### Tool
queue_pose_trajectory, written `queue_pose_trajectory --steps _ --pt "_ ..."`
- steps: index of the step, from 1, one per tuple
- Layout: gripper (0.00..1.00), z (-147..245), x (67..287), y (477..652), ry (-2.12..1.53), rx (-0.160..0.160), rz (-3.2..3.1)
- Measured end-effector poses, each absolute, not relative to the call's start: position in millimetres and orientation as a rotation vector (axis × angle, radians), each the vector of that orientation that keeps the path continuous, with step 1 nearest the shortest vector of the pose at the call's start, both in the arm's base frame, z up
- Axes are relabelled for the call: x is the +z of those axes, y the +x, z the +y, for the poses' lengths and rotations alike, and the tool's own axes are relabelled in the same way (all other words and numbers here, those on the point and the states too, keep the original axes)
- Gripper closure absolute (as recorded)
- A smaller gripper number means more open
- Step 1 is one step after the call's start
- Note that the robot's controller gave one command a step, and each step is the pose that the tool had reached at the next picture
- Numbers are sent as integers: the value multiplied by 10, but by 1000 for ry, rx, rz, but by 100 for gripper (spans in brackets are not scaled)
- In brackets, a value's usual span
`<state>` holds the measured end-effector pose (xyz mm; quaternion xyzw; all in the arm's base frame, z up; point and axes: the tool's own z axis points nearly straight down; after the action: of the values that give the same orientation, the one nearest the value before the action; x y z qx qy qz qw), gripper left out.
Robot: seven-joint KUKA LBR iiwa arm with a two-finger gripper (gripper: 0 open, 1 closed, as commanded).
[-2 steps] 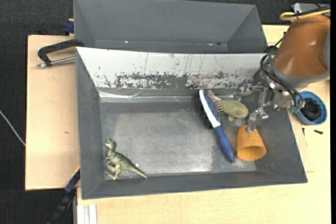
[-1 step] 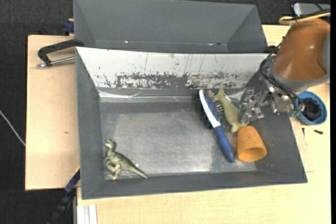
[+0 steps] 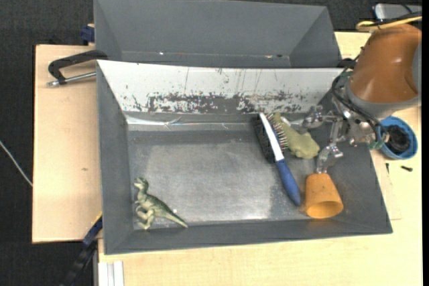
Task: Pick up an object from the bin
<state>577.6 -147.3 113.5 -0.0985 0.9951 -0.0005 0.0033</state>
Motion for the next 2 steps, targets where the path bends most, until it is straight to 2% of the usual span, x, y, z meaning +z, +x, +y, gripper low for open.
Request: queue_pose_trajectory --steps 1,2 --pt "100 -1476 1134 5774 -309 -2 3121" --pt "100 -1190 1955 5607 473 2 3095"
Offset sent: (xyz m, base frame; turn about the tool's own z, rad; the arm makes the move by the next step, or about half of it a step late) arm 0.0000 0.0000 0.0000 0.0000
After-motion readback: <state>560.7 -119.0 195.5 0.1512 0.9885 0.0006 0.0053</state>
